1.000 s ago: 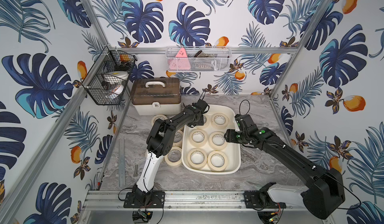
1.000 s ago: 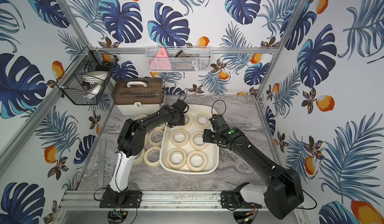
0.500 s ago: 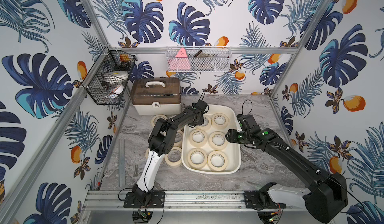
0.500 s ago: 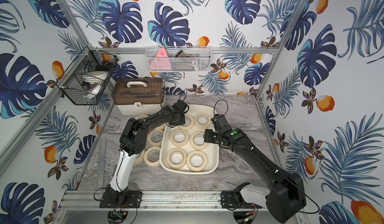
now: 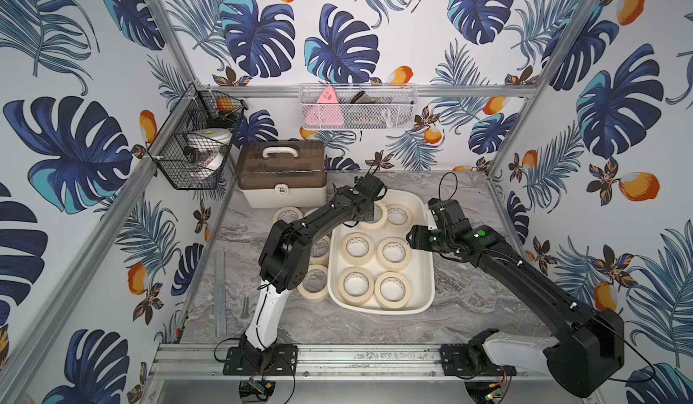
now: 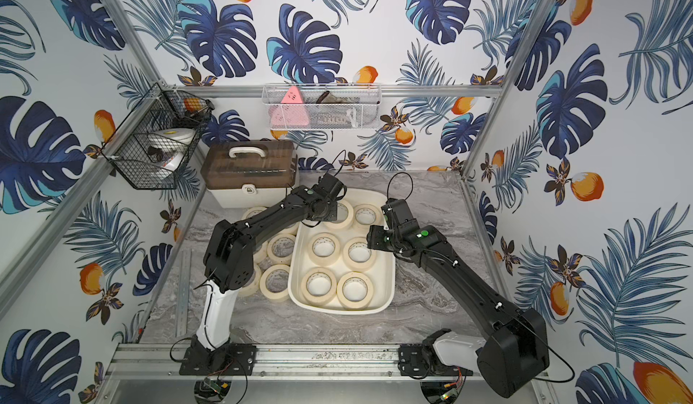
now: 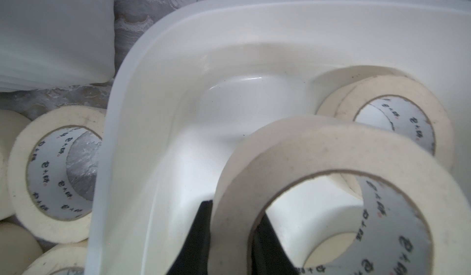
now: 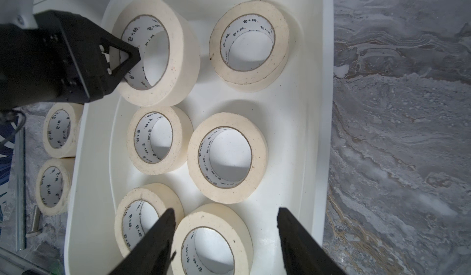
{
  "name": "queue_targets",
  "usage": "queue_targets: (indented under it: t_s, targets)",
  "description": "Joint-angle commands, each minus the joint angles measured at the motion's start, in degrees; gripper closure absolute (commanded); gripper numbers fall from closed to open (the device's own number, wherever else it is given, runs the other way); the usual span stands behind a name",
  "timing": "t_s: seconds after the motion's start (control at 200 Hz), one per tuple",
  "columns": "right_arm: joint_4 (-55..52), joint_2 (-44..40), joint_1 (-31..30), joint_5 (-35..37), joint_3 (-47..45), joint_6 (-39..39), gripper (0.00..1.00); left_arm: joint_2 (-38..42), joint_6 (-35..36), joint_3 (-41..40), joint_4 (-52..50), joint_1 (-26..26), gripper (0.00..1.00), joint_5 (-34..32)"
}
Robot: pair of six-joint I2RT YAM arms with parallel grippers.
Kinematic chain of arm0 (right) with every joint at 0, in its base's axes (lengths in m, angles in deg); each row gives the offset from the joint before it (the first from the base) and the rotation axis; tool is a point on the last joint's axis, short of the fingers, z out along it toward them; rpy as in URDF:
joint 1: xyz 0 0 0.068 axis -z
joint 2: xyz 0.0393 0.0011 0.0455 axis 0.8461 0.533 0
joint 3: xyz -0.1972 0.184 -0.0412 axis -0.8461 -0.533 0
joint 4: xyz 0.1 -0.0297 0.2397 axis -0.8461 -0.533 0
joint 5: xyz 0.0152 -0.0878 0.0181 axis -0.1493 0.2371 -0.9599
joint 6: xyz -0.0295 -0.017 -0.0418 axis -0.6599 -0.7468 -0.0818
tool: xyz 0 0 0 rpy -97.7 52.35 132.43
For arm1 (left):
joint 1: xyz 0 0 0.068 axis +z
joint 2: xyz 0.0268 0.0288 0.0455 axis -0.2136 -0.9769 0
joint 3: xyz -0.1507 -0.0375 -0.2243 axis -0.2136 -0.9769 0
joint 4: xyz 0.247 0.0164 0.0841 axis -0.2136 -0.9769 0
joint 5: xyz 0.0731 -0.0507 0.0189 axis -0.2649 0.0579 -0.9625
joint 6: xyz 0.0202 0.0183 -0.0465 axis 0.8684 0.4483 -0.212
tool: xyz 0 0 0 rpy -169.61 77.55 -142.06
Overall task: Take out the art tape in the storage box
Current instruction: Pick up the art tape from the storage box.
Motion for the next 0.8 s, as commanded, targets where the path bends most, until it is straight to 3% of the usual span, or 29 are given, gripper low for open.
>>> queue_targets:
  t_s: [0.0,0.33,0.56,0.736,0.796]
  targets:
    - [1.97,0.58,0.41,0.0,1.16,0.99,0.35,2.21,3.1,1.23,-2.61,-1.8,1.0,-1.72]
    - [6.36,3.55,1.54,-0.99,3.82,-0.36,0.39,2.88,2.2,7.07,-7.18,-9.11,1.0,0.62]
    - [6.5,4.56,2.55,2.55,4.16,-1.7,0.41,1.05,0.52,11.99,-8.79,-12.72,0.97,1.32]
    - [6.2,5.48,3.56,4.78,4.19,-3.36,0.5,0.05,0.52,14.85,-9.91,-14.15,0.97,0.67]
    - [5.95,5.66,3.62,5.67,6.07,-3.97,0.57,0.24,0.69,14.96,-9.67,-14.3,0.96,0.55]
